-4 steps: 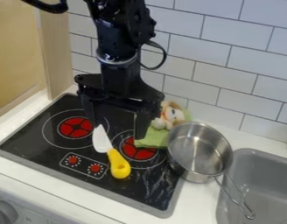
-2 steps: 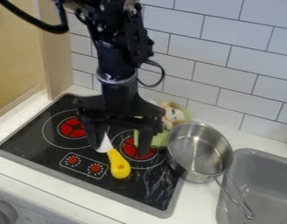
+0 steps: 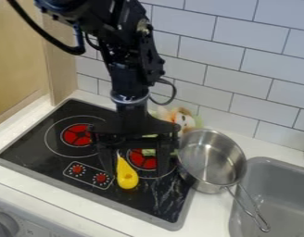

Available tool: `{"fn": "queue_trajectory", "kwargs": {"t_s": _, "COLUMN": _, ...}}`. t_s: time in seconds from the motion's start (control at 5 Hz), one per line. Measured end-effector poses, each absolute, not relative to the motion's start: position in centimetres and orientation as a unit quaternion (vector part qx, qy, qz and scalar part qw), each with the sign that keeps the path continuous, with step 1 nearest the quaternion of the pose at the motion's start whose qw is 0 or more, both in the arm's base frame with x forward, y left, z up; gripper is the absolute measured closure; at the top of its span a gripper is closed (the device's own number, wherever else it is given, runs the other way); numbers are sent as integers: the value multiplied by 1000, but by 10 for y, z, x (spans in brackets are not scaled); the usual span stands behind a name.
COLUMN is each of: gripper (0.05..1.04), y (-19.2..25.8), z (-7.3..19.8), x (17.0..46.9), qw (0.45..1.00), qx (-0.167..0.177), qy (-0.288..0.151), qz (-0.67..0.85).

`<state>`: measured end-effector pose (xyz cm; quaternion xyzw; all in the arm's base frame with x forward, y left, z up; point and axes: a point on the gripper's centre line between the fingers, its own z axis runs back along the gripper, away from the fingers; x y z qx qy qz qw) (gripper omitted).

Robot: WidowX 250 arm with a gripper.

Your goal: Put the yellow knife on the left burner of the stove

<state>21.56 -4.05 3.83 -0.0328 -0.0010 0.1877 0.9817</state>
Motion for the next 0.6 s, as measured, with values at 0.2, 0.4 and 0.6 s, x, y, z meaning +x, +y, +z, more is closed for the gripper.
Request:
{"fn": "queue_trajectory", "kwargs": {"t_s": 0.2, "gripper": 85, "y": -35, "z": 38, "x": 219, "qw": 978, "qx": -30, "qy": -7, "qz": 209}}
{"fn": "queue_trajectory", "kwargs": {"t_s": 0.4, "gripper": 85, "y": -31, "z": 32, "x": 225, "qw": 976, "qx": -22, "qy": -3, "qz": 218}}
{"fn": "queue_trajectory", "kwargs": {"t_s": 0.6, "gripper": 85, "y": -28, "z": 25, "x": 230, "qw": 975, "qx": -11, "qy": -1, "qz": 223}}
